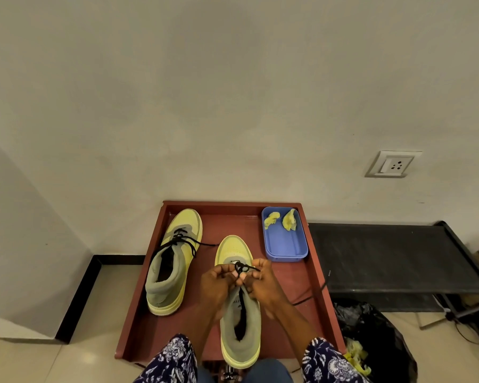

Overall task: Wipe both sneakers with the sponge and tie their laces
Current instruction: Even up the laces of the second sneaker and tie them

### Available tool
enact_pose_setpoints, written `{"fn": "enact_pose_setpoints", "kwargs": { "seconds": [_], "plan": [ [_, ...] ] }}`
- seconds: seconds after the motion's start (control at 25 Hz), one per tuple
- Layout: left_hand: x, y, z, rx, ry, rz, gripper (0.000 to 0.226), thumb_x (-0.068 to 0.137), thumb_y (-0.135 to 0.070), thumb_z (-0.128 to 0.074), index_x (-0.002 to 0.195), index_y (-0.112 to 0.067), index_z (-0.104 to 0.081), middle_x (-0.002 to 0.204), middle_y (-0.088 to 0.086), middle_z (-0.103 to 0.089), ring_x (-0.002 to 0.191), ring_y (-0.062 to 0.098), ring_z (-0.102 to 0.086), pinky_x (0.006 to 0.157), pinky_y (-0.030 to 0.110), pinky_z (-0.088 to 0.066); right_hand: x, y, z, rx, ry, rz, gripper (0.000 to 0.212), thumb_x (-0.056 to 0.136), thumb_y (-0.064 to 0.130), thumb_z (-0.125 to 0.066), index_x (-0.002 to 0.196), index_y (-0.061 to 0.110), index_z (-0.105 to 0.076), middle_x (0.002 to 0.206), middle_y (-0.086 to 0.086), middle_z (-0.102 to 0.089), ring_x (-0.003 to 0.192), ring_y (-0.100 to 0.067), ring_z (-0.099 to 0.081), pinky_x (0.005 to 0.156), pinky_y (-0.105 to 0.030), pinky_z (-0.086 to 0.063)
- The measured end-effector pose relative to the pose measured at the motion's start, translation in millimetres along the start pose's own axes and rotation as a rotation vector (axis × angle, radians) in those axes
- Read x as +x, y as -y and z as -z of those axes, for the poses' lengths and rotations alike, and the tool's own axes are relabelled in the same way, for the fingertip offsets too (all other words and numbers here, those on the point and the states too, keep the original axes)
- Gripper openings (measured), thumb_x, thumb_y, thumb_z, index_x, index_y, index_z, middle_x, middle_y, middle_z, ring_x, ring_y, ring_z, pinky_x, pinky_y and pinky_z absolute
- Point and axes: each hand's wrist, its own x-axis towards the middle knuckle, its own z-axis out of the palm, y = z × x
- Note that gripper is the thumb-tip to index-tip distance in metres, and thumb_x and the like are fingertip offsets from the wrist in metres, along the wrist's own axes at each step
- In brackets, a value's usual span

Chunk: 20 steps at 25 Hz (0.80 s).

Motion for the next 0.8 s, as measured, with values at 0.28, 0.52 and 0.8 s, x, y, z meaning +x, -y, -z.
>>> {"fn": "enact_pose_setpoints", "kwargs": {
  "seconds": [0.28,0.52,0.8],
  "plan": [
    [3,4,8,-0.036,0.114,0.007,0.016,0.088,0.006,-0.052,0.101,0.005,-0.062,0.086,0.013,-0.068,0.068,0.011,-0.067,0.06,0.017,-0.054,0,7,0,0.065,0.028,-0.035,0.009,0.091,-0.001,-0.05,0.089,0.008,-0.05,0.068,-0.005,-0.057,0.039,0.004,-0.051,0.042,-0.008,-0.038],
    [7,7,3,0.078,-0.014,-0.075,0.012,0.089,-0.004,-0.057,0.084,0.005,-0.063,0.06,0.006,-0.06,0.053,0.01,-0.051,0.049,0.016,-0.044,5,-8,-3,0.064,-0.058,0.029,0.009,0.085,0.004,-0.062,0.081,0.011,-0.057,0.078,-0.012,-0.065,0.067,-0.015,-0.062,0.065,-0.025,-0.05],
    [12,8,-4,0.132,-0.209,-0.023,0.024,0.09,-0.006,-0.055,0.066,-0.005,-0.056,0.056,0.006,-0.054,0.04,0.005,-0.046,0.037,0.011,-0.036,2,-13,-1,-0.05,-0.113,0.098,0.007,0.084,0.003,-0.063,0.084,0.01,-0.062,0.064,0.002,-0.062,0.055,-0.001,-0.056,0.057,-0.018,-0.048]
  ]
}}
